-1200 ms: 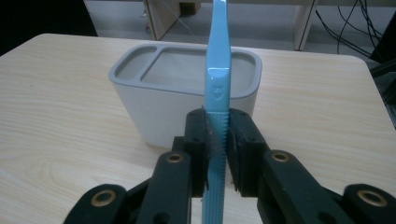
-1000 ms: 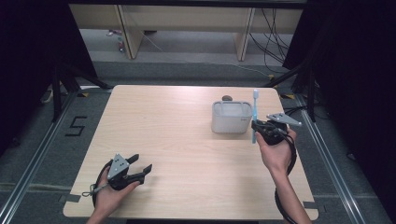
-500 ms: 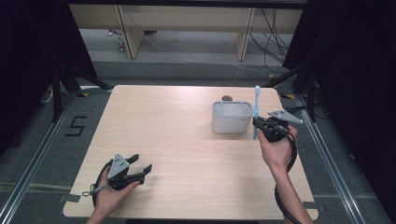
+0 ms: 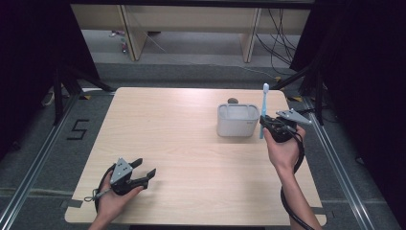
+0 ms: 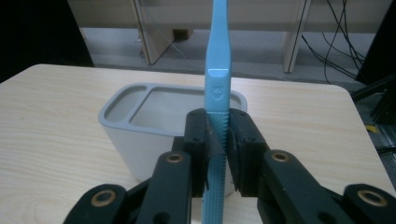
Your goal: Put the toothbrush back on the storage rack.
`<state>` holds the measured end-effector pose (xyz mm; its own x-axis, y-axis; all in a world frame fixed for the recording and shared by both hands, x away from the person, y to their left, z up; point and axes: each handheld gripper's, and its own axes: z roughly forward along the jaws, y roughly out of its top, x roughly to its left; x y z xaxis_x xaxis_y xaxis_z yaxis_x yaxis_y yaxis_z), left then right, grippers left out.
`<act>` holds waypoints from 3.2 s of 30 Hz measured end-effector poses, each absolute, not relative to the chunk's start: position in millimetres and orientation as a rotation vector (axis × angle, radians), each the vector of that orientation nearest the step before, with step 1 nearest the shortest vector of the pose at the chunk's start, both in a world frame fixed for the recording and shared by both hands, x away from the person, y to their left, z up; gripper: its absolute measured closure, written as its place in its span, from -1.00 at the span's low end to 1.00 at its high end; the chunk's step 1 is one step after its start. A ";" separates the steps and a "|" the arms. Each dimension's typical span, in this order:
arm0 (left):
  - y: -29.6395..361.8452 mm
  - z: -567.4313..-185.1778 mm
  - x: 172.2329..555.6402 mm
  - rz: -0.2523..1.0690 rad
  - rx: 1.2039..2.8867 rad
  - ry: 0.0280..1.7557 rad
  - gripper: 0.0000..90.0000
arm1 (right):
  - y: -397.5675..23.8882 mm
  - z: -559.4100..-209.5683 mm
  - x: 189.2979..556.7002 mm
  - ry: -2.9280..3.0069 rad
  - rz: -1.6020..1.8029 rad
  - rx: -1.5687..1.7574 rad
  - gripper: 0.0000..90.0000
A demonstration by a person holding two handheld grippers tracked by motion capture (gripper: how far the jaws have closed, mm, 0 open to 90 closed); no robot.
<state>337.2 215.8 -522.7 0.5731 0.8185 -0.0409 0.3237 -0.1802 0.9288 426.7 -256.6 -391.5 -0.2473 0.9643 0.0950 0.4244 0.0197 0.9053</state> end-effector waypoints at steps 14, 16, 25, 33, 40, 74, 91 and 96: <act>216.1 -522.7 337.2 0.589 1.757 0.945 -0.32 | -258.2 -389.9 433.9 1.692 1.214 1.412 0.75; 215.9 -522.7 337.1 0.590 1.757 0.944 -0.31 | -258.6 -389.5 434.9 1.693 1.207 1.397 0.75; 215.8 -522.8 337.0 0.591 1.754 0.942 -0.31 | -254.4 -386.4 437.8 1.659 1.229 1.409 0.75; 216.6 -522.2 336.5 0.590 1.757 0.949 -0.32 | -251.9 -385.3 442.4 1.633 1.234 1.361 0.75; 216.8 -522.2 336.5 0.586 1.755 0.951 -0.32 | -249.1 -383.8 444.5 1.612 1.245 1.346 0.75; 216.7 -522.7 337.4 0.581 1.751 0.949 -0.31 | -240.7 -380.2 463.2 1.562 1.267 1.300 0.75; 216.3 -522.8 337.5 0.582 1.752 0.949 -0.31 | -240.5 -380.0 479.7 1.550 1.270 1.307 0.75; 216.9 -522.7 337.7 0.577 1.749 0.953 -0.31 | -241.0 -382.0 484.6 1.532 1.258 1.302 0.75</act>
